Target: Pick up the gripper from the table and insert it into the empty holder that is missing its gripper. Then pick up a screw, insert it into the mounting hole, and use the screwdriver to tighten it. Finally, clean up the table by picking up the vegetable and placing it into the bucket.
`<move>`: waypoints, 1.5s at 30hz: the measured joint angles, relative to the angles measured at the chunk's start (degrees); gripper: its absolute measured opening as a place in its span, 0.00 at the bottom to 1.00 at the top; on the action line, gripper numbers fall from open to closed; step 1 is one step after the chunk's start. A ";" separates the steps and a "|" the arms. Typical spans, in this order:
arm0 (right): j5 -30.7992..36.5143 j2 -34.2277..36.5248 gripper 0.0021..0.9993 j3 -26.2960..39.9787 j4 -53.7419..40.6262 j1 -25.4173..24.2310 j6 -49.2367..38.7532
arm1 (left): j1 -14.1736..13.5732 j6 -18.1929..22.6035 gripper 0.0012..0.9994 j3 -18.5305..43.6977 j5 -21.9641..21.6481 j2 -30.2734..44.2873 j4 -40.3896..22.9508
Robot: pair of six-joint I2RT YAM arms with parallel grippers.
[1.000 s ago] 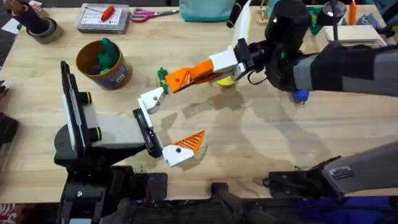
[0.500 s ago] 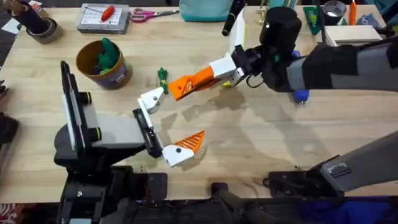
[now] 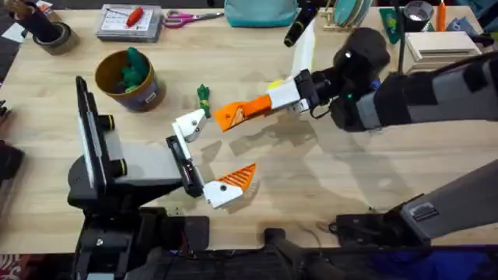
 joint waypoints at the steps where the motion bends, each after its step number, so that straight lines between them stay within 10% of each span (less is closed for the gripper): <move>1: 0.78 0.00 0.01 -0.76 2.70 0.00 1.60 | 0.00 0.00 0.99 0.00 0.00 0.00 0.00; 45: 11.57 -0.02 0.01 -9.06 11.97 4.94 9.44 | 0.00 0.00 0.99 0.00 0.00 0.00 0.00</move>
